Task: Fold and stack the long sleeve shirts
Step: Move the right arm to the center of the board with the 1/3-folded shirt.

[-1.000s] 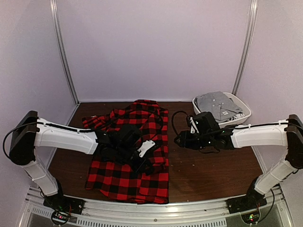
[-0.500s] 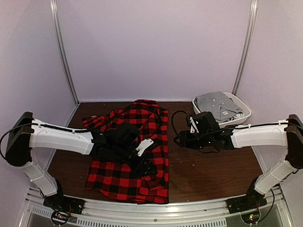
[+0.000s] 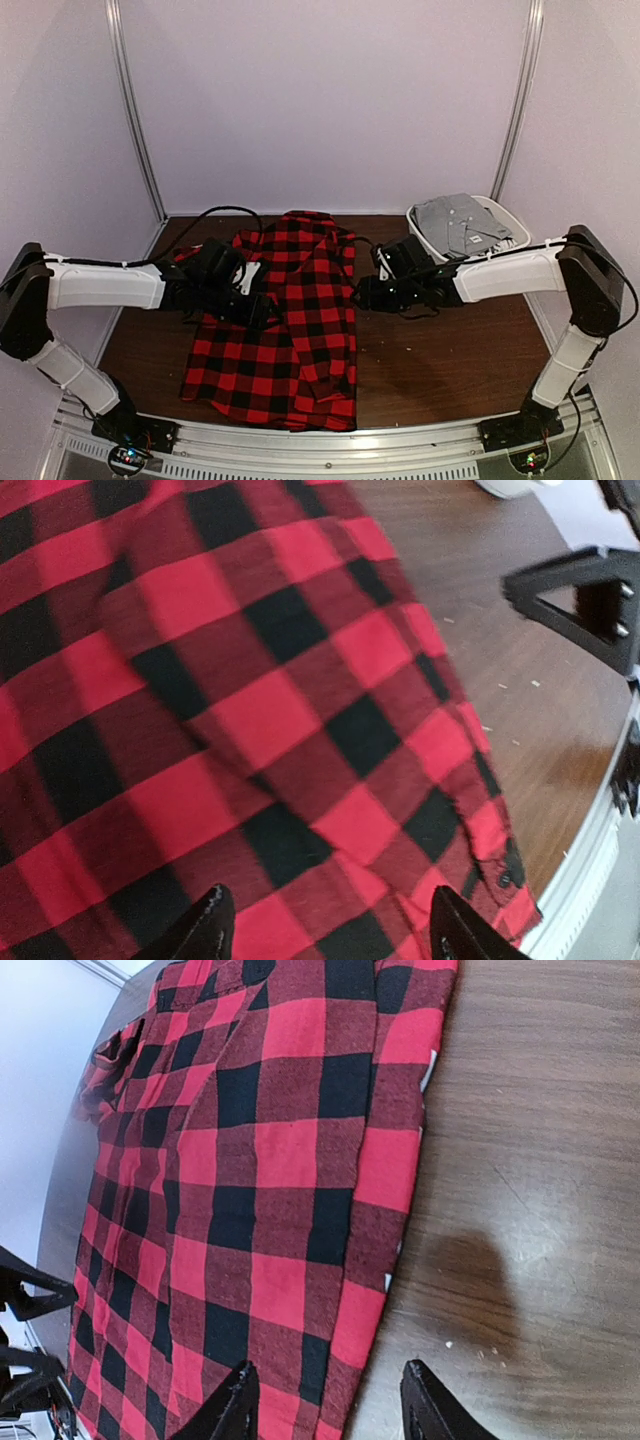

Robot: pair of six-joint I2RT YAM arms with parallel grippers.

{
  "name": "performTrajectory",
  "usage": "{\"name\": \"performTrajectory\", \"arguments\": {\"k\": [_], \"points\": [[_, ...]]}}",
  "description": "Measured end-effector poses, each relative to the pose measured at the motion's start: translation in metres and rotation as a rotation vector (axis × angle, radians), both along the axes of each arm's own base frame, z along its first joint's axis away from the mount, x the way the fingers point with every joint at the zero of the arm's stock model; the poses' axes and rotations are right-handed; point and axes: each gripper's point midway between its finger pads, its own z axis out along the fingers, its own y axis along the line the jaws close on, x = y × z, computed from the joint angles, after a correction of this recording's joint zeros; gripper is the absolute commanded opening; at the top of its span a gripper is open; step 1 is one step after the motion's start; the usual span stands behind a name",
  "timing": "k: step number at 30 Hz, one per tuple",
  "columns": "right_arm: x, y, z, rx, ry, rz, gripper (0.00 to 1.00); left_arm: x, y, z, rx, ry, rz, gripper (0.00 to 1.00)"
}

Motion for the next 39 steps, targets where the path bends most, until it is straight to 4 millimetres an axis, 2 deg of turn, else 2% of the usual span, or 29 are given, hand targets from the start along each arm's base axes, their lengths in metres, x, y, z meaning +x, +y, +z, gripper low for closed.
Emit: {"name": "performTrajectory", "arguments": {"k": [5, 10, 13, 18, 23, 30, 35, 39], "points": [[0.028, 0.018, -0.007, -0.012, -0.018, 0.007, 0.49, 0.025, 0.077, -0.027, 0.078, 0.079, 0.276, 0.68], [0.055, 0.021, -0.026, -0.036, -0.009, -0.007, 0.48, 0.027, 0.141, -0.037, 0.109, 0.114, 0.505, 0.69], [0.071, 0.017, -0.038, -0.050, -0.001, -0.024, 0.48, 0.022, 0.163, -0.038, 0.117, 0.114, 0.587, 0.70], [0.101, 0.010, -0.054, -0.062, 0.007, -0.055, 0.46, 0.021, 0.175, -0.036, 0.140, 0.103, 0.642, 0.71], [0.126, 0.007, -0.055, -0.057, -0.016, -0.074, 0.43, 0.025, 0.189, -0.041, 0.170, 0.108, 0.691, 0.71], [0.137, 0.015, -0.057, -0.043, -0.027, -0.065, 0.32, 0.026, 0.200, -0.057, 0.227, 0.136, 0.725, 0.71], [0.140, 0.020, -0.059, -0.025, -0.030, -0.055, 0.15, 0.026, 0.202, -0.069, 0.258, 0.159, 0.726, 0.70], [0.146, 0.022, -0.061, -0.028, -0.036, -0.051, 0.07, 0.025, 0.202, -0.076, 0.269, 0.171, 0.722, 0.69]]}}
